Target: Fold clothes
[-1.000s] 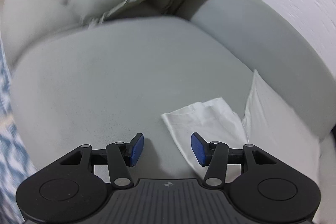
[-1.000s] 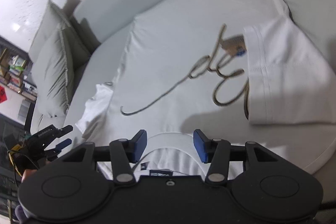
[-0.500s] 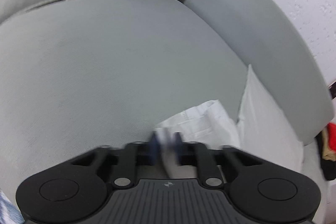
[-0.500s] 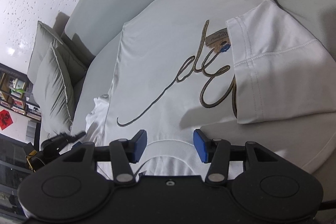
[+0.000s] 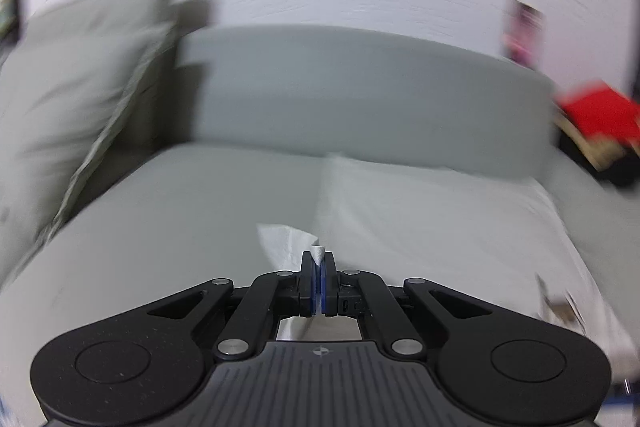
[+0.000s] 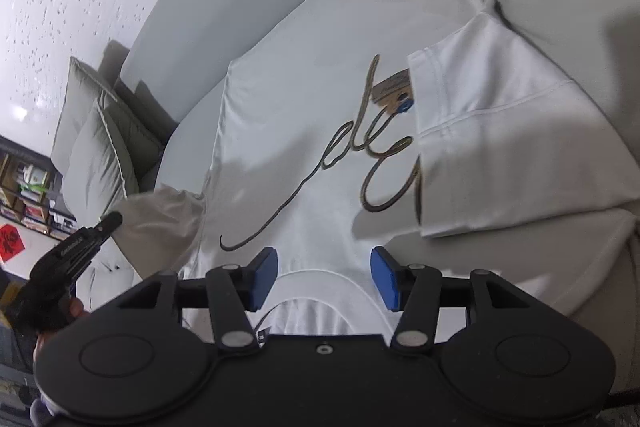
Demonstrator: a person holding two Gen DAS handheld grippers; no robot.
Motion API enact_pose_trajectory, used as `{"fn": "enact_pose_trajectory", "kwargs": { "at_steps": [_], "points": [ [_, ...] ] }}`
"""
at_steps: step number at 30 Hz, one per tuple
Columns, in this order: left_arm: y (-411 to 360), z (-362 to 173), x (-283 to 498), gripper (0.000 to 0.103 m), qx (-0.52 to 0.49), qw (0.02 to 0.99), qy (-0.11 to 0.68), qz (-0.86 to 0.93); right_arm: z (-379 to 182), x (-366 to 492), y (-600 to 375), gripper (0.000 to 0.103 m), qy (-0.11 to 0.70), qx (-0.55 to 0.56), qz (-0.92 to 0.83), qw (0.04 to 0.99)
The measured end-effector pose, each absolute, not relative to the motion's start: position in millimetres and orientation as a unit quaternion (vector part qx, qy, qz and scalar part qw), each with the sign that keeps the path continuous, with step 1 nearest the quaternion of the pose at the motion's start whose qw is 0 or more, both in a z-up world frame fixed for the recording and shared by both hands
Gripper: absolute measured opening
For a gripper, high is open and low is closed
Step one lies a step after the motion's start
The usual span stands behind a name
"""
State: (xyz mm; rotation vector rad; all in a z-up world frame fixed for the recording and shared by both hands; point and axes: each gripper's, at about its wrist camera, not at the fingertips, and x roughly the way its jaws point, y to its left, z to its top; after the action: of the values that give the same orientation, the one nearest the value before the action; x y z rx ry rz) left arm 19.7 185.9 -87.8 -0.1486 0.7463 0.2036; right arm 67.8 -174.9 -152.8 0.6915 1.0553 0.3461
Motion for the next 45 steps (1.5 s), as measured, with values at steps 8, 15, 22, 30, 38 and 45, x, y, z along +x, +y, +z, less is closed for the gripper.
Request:
{"fn": "enact_pose_trajectory", "kwargs": {
  "at_steps": [8,15,22,30,38,45],
  "points": [
    [92,-105,11,0.025,0.06,0.909,0.412,0.017,-150,62,-193,0.054,0.476,0.339,0.153,0.797],
    [153,-73,-11,0.052,-0.068,0.908,0.407,0.067,-134,52,-210,0.062,0.446,0.336,0.16,0.814],
    [244,-101,16,0.05,-0.274,0.846,0.449,0.09,-138,46,-232,0.062,0.435,0.355,0.135,0.816],
    [248,-124,44,0.004,-0.324,0.817,0.473,0.06,-139,44,-236,0.062,0.437,0.344,0.125,0.821],
    [221,-110,30,0.01,-0.209,0.848,0.476,0.105,-144,43,-243,0.062,0.447,0.332,0.109,0.824],
    [187,-83,29,0.018,-0.092,0.9,0.411,0.108,-134,45,-253,0.062,0.425,0.294,0.081,0.852]
  ]
}}
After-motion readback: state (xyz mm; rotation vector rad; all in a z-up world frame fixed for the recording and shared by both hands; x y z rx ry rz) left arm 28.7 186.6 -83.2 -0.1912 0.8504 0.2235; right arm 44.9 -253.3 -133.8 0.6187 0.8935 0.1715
